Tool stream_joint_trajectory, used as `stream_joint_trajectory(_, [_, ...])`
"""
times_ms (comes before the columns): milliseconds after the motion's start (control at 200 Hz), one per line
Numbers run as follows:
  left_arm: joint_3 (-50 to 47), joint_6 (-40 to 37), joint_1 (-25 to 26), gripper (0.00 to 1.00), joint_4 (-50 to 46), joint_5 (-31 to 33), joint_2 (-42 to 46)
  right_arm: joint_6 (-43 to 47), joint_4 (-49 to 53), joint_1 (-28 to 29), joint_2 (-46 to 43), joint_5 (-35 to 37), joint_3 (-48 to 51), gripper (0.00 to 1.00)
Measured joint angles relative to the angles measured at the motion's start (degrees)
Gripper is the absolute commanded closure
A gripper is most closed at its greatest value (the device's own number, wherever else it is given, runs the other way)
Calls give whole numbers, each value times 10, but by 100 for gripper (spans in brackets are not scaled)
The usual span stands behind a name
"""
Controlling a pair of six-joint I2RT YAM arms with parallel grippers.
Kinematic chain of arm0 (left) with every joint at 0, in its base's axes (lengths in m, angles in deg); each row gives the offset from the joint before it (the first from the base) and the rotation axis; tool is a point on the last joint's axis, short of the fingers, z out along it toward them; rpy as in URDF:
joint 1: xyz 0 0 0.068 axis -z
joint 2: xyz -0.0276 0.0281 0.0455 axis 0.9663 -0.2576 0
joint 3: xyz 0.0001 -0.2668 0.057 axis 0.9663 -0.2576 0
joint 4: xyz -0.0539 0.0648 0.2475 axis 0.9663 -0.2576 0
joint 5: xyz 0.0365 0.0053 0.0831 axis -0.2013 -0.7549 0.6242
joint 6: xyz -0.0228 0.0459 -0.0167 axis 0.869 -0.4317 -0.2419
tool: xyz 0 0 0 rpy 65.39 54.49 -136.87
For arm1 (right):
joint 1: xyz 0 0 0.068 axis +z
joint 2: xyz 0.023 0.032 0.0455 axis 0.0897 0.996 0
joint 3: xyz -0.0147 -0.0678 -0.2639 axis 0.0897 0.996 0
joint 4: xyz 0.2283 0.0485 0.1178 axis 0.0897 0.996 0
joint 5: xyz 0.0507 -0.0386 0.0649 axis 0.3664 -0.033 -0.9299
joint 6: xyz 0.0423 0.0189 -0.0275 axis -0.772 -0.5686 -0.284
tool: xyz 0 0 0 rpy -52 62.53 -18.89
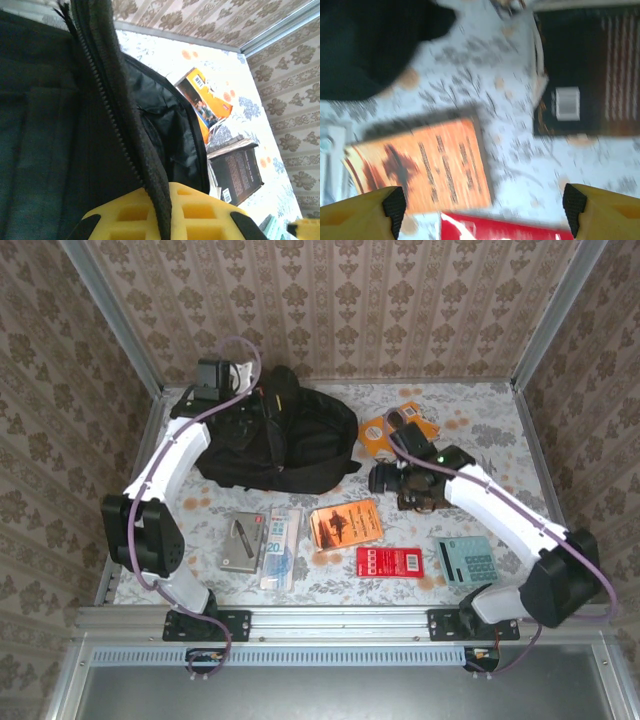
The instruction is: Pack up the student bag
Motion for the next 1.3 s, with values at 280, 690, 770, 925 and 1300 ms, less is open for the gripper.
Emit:
stream_joint_trajectory(280, [-3,0,0,93,2,-2,7,-172,203,101,44,155,46,13])
stream_joint_trajectory(690, [-4,1,-3,94,2,-6,18,-228,201,122,96,170,163,29])
stream_joint_trajectory(770, [-4,1,-3,93,2,-7,18,-227,188,122,96,169,176,35])
stream_joint_trajectory(925, [-5,1,-3,93,4,-11,18,-228,179,122,96,169,185,41])
stream_joint_trajectory(1300, [-7,6,-3,93,11,-18,19,-194,179,120,139,167,178,56])
